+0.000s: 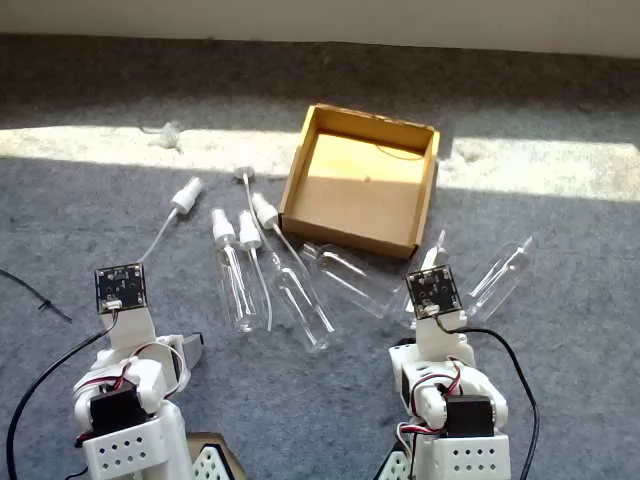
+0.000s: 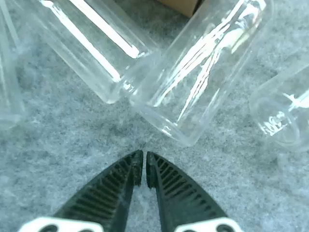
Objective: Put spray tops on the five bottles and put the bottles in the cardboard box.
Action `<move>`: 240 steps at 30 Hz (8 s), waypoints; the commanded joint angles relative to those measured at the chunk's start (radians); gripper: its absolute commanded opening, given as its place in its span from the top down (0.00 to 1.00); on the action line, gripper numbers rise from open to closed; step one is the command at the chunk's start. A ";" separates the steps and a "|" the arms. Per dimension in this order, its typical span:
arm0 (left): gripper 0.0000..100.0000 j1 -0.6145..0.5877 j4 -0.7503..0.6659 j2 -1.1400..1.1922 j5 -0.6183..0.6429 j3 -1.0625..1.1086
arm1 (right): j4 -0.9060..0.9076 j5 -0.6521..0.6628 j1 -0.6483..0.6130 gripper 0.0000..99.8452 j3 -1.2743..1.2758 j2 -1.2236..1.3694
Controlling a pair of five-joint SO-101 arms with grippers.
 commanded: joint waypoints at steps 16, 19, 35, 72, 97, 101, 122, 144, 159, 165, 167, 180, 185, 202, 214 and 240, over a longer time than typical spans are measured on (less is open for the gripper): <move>0.72 -0.005 0.005 -0.001 0.000 0.019 | 0.002 0.008 0.008 0.99 0.120 -0.010; 0.72 -0.005 0.005 -0.001 0.000 0.019 | 0.002 0.008 0.008 0.99 0.120 -0.010; 0.72 -0.005 0.005 -0.001 0.000 0.019 | 0.002 0.008 -0.042 0.99 0.124 -0.010; 0.72 -0.005 0.005 -0.001 0.000 0.019 | 0.042 -0.192 0.437 0.82 -1.274 1.349; 0.72 -0.005 0.005 -0.001 0.000 0.019 | 0.050 -0.336 0.495 0.82 -1.750 2.126; 0.72 -0.005 0.005 -0.001 0.000 0.019 | 0.050 -0.336 0.483 0.82 -1.756 2.204; 0.72 -0.005 0.005 -0.001 0.000 0.019 | -0.022 -0.368 0.479 0.74 -1.755 2.252; 0.72 -0.005 0.005 -0.001 0.000 0.019 | 0.137 -0.014 0.464 0.71 -1.756 2.244; 0.72 -0.005 0.005 -0.001 0.000 0.019 | 0.073 0.144 0.475 0.71 -1.601 2.020; 0.72 -0.005 0.005 -0.001 0.000 0.019 | 0.028 0.190 0.519 0.71 -1.561 2.020; 0.72 -0.005 0.005 -0.001 0.000 0.019 | 0.028 0.206 0.524 0.71 -1.554 2.020; 0.72 -0.005 0.005 -0.001 0.000 0.019 | -0.068 0.261 0.533 0.71 -1.486 2.022; 0.72 -0.005 0.005 -0.001 0.000 0.019 | -0.110 0.261 0.529 0.71 -1.440 2.022; 0.72 -0.005 0.005 -0.001 0.000 0.019 | -0.024 0.210 0.535 0.92 -1.435 2.009; 0.72 0.093 0.005 -0.001 -0.002 0.019 | -0.001 0.015 0.378 1.00 -1.405 1.480; 0.74 -0.151 -0.115 0.348 -0.635 -0.638 | -0.128 0.015 0.033 1.00 -0.751 0.820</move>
